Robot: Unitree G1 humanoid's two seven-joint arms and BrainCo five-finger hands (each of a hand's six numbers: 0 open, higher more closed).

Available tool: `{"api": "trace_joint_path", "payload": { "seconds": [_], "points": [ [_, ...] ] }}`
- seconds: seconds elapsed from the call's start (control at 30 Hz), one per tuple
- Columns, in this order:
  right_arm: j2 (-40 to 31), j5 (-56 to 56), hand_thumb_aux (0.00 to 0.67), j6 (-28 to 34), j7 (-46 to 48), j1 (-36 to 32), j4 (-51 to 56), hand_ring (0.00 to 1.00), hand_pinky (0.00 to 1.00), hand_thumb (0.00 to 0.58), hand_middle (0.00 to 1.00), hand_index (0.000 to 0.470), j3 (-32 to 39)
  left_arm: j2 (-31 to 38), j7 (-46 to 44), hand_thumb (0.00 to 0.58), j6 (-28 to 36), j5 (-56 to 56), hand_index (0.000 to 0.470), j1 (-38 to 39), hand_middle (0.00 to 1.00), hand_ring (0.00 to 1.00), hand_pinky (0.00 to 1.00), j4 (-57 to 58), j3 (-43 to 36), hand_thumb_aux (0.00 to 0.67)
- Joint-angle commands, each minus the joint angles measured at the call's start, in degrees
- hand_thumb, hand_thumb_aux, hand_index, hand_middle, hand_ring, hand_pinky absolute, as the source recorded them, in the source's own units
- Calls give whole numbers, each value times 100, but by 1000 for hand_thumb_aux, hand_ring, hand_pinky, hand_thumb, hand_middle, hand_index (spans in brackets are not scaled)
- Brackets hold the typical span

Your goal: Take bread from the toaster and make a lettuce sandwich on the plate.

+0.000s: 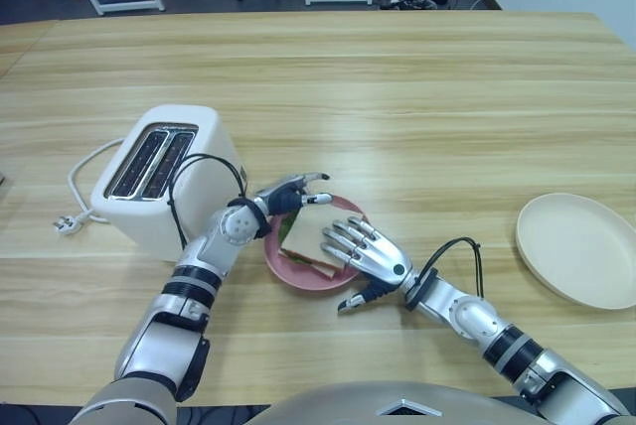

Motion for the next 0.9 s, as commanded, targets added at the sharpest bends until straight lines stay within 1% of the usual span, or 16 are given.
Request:
{"api": "trace_joint_path", "payload": {
  "seconds": [0.03, 0.1, 0.17, 0.27, 0.4, 0.53, 0.67, 0.73, 0.8, 0.87, 0.9],
  "points": [
    [-315, -244, 0, -259, 1095, 459, 814, 0, 0, 0, 0, 0, 768, 105, 1320, 0, 915, 1274, 0, 152, 0, 0, 0, -1199, 52, 0],
    [-350, -185, 0, -233, 1111, 435, 801, 0, 0, 0, 0, 0, 803, 146, 1792, 0, 1377, 1796, 0, 280, 0, 0, 0, -1775, 165, 0],
    [-378, -130, 0, -194, 1103, 424, 790, 0, 0, 0, 0, 0, 822, 166, 2065, 0, 1648, 2077, 0, 418, 0, 0, 0, -2248, 280, 0],
    [-458, 36, 0, -118, 960, 436, 647, 0, 0, 0, 0, 0, 709, 52, 2163, 0, 1653, 1848, 0, 786, 0, 0, 0, -2890, 449, 0],
    [-605, 483, 0, -27, 407, 470, 79, 0, 0, 0, 0, 0, 215, -268, 2019, 0, 1359, 868, 0, 1386, 0, 0, 0, -3288, 636, 0],
    [-772, 1009, 0, -124, -720, 539, -812, 0, 0, 0, 0, 0, -625, -615, 2079, 0, 864, -282, 0, 2033, 0, 0, 0, -3408, 993, 0],
    [-739, 1431, 0, -421, -1841, 691, -1578, 0, 0, 0, 0, 0, -1330, -747, 2478, 0, 261, -612, 0, 2451, 0, 0, 0, -3473, 1321, 0],
    [-720, 1643, 0, -568, -2015, 822, -1932, 0, 0, 0, 0, 0, -1568, -776, 2610, 0, 45, -683, 0, 2601, 0, 0, 0, -3553, 1495, 0],
    [-730, 1998, 0, -756, -1928, 1003, -2248, 0, 0, 0, 0, 0, -1796, -721, 2585, 0, -164, -842, 0, 2801, 0, 0, 0, -3722, 1678, 0],
    [-835, 2323, 0, -864, -1666, 1222, -2462, 0, 0, 0, 0, 0, -2057, -529, 2202, 0, -273, -1193, 0, 3097, 0, 0, 0, -3948, 1807, 0],
    [-922, 2501, 0, -920, -1510, 1345, -2519, 0, 0, 0, 0, 0, -2187, -403, 1948, 0, -308, -1387, 0, 3262, 494, 494, 494, -4043, 1843, 0]
  ]
}}
